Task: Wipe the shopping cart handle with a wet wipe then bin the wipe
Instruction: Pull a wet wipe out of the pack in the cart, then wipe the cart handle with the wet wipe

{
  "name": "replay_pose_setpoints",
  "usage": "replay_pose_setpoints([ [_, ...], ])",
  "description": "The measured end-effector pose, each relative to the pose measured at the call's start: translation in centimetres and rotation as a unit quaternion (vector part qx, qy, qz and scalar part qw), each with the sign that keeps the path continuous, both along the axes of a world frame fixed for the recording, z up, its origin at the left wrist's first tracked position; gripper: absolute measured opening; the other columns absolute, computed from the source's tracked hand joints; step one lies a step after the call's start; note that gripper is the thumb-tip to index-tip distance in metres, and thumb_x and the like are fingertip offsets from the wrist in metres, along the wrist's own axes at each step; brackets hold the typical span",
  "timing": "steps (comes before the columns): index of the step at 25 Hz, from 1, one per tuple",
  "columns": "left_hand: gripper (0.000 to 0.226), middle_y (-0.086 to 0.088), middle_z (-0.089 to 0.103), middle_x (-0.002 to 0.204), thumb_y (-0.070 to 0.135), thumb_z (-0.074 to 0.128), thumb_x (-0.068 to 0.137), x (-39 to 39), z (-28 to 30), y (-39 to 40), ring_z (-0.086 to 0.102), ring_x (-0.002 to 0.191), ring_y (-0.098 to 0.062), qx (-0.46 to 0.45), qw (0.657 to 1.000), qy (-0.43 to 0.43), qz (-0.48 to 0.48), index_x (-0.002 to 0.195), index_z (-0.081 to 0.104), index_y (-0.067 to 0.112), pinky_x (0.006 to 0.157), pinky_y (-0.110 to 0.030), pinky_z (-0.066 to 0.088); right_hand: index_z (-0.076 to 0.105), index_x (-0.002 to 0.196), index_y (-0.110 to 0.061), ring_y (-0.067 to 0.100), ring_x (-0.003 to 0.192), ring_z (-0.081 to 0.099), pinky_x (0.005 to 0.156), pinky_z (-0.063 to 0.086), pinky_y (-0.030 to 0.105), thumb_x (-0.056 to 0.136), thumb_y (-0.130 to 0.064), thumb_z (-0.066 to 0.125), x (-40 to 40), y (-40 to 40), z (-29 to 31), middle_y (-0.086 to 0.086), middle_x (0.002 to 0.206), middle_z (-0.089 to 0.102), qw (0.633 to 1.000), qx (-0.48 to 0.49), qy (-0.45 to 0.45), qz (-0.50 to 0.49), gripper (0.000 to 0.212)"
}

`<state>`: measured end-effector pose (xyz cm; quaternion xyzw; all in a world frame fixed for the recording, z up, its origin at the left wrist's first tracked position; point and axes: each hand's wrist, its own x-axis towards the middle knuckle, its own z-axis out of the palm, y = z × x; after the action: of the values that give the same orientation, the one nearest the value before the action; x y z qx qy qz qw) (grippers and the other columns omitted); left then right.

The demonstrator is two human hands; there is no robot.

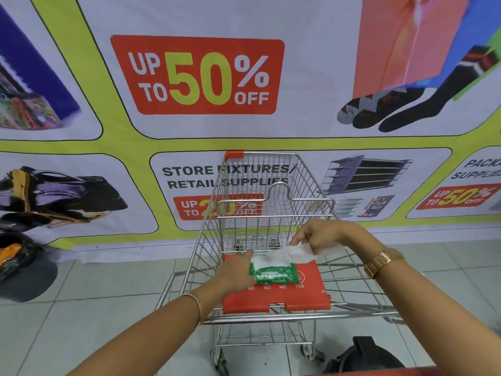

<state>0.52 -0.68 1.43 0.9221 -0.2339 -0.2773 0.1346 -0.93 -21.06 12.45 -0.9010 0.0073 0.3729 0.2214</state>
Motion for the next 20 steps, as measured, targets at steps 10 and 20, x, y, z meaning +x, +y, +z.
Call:
replay_pose_setpoints([
  [10,0.036,0.004,0.061,0.082,0.002,0.078,0.066,0.6,4.9,0.0,0.054,0.077,-0.008,-0.301,0.926,0.224,0.038,0.099,0.070,0.012,0.064,-0.008,0.044,0.068,0.107,-0.011,0.011,0.067,0.044,0.056,0.035,0.022,0.076,0.010,0.048,-1.0,2.5,4.9,-0.007,0.069,0.049,0.995,0.005,-0.088,0.039,0.043],
  [20,0.017,0.004,0.063,0.067,0.012,0.077,0.070,2.2,14.9,5.0,0.059,0.064,-0.008,-0.355,0.926,0.025,0.129,0.061,0.065,0.020,0.051,-0.012,0.047,0.062,0.072,-0.010,0.020,0.059,0.057,0.046,0.050,0.022,0.072,-0.008,0.075,-2.7,-1.0,10.1,0.004,0.064,0.060,0.953,0.135,-0.222,-0.157,0.014],
])
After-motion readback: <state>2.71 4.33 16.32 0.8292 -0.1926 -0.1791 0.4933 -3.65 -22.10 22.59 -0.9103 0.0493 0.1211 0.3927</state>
